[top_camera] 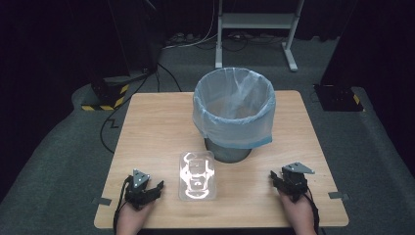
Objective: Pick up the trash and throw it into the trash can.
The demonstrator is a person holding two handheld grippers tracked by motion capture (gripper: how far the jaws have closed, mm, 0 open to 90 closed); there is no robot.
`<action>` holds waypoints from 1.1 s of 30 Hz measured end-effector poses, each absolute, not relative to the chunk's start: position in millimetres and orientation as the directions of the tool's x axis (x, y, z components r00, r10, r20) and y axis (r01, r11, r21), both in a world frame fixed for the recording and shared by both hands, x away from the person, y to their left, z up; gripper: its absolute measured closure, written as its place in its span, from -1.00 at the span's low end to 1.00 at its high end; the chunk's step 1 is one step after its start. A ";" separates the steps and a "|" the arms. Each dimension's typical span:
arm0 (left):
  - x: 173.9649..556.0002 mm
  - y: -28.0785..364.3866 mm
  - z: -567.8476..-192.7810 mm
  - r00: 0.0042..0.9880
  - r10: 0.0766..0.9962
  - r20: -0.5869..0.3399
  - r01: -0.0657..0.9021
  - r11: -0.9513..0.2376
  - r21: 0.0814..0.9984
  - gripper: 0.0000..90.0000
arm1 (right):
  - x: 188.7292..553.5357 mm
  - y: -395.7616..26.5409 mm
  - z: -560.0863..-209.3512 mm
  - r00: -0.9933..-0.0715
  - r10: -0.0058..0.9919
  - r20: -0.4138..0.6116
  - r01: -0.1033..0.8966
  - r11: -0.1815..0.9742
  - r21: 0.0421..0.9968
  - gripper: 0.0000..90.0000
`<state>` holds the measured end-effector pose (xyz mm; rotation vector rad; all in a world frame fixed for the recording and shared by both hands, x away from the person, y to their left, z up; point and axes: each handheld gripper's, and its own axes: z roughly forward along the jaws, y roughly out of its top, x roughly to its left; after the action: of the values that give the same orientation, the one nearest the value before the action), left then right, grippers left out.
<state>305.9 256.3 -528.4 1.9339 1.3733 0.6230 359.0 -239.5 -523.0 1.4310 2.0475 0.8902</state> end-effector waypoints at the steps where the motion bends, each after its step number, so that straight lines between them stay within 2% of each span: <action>1: 306.2 256.2 -528.4 0.325 0.946 0.000 0.620 -0.213 0.755 -0.19 | 358.9 -239.5 -523.0 -0.334 0.942 -0.022 0.627 0.239 0.742 0.12; 26: 305.5 256.7 -528.1 0.326 0.945 -0.002 0.614 -0.210 0.761 0.01 | 356.6 -237.5 -523.0 -0.326 0.945 -0.040 0.621 0.246 0.745 0.12; 29: 304.3 261.1 -527.8 0.310 0.950 -0.024 0.618 -0.183 0.764 0.19 | 356.5 -238.2 -522.8 -0.328 0.944 -0.030 0.626 0.241 0.742 0.12; 33: 304.6 262.9 -526.1 0.294 0.955 -0.038 0.637 -0.166 0.753 0.10 | 357.1 -238.7 -523.1 -0.329 0.944 -0.018 0.627 0.233 0.743 0.12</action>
<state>304.6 262.9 -526.1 1.8907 1.4216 0.6023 357.1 -238.7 -523.1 1.4381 2.0411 0.8933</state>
